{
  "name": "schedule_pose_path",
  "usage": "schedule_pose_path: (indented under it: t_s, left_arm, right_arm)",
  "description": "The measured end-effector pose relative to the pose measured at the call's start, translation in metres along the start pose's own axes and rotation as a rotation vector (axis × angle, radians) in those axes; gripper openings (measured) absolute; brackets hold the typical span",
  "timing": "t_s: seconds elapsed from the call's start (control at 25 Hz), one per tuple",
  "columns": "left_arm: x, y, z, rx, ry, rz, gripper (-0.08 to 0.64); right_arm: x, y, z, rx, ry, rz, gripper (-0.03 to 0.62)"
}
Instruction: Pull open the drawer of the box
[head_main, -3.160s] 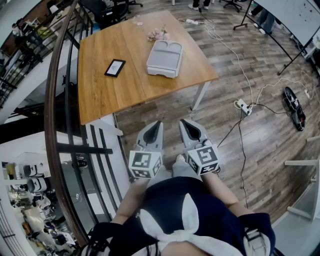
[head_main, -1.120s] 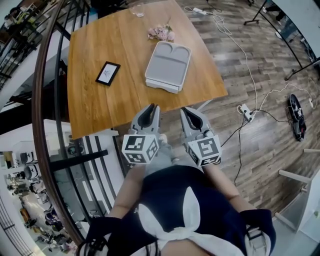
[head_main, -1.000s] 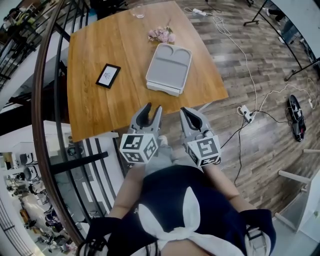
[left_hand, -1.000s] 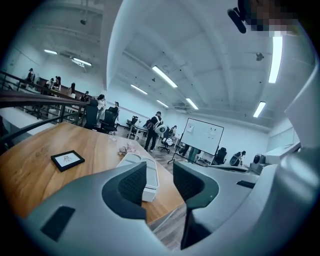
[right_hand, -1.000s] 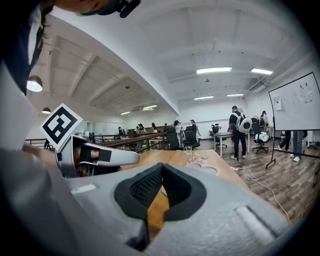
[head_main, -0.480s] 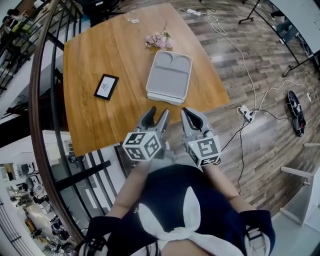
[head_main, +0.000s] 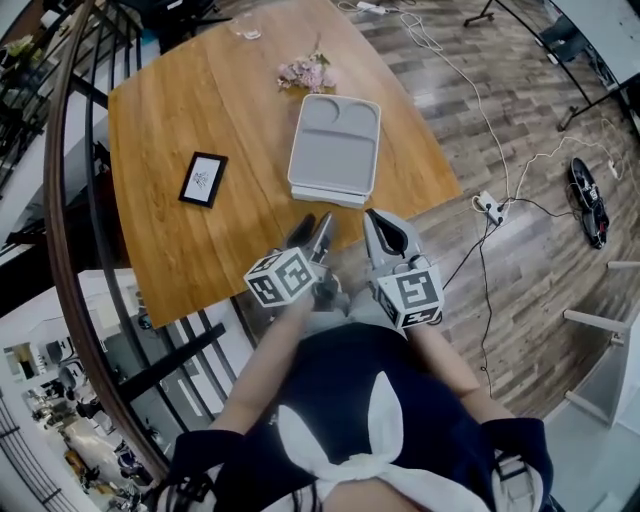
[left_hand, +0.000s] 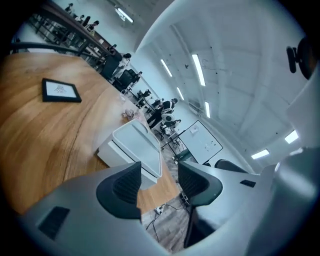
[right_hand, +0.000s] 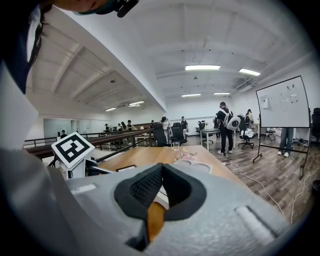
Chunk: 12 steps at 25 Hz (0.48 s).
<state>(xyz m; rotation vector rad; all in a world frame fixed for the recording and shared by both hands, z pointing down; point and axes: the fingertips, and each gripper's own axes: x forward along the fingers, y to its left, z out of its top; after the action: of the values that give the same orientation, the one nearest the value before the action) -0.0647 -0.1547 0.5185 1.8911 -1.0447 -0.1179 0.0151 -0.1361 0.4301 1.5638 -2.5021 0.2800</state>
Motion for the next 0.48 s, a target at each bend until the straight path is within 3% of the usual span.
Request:
schedule_pose_path:
  t_s: [0.48]
  left_arm:
    - [0.034, 0.042, -0.024, -0.178, 0.048, -0.007, 0.225]
  right_arm:
    - [0.017, -0.002, -0.022, -0.015, 0.061, 0.011, -0.003]
